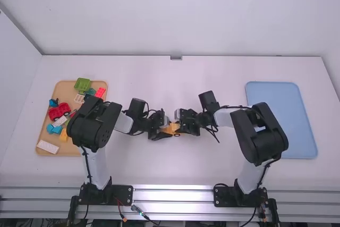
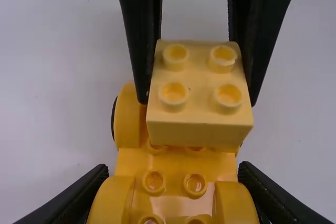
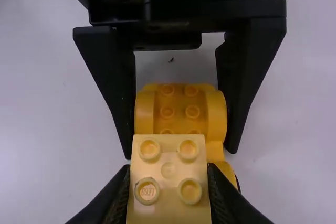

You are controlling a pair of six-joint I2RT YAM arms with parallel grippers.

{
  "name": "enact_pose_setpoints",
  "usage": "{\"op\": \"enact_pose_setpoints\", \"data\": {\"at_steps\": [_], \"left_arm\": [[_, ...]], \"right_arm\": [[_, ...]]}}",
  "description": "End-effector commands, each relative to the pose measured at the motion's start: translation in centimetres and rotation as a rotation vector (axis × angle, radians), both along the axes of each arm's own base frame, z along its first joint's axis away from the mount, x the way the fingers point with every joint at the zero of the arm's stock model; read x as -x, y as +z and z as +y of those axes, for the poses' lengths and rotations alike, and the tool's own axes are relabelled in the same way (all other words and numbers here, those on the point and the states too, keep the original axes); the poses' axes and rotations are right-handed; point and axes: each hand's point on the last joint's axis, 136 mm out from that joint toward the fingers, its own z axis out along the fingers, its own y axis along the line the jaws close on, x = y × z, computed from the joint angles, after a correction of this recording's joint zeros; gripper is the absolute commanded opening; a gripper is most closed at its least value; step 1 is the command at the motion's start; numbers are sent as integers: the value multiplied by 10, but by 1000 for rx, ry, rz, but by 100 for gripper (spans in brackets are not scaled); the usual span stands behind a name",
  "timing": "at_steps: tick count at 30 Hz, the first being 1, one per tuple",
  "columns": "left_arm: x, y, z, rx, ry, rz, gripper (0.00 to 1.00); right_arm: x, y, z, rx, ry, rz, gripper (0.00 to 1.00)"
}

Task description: Assemble lego blocks to make yellow taxi

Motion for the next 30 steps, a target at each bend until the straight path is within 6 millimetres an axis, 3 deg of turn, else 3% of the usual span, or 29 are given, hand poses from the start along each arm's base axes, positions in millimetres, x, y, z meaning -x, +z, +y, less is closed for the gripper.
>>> {"op": "enact_pose_setpoints", "data": {"at_steps": [1, 12, 14, 30], "left_arm": [[6, -10, 2, -23, 15, 46, 59], [6, -10, 2, -23, 15, 46, 59], [5, -10, 2, -23, 16, 47, 60], [6, -10, 2, -23, 16, 47, 60]], "right_arm": [[6, -6, 0, 6, 6, 22, 15], [6, -5, 1, -1, 9, 21, 38], [5, -4, 0, -3, 8, 21, 49], [2, 1, 2, -31, -9, 38, 58]]}}
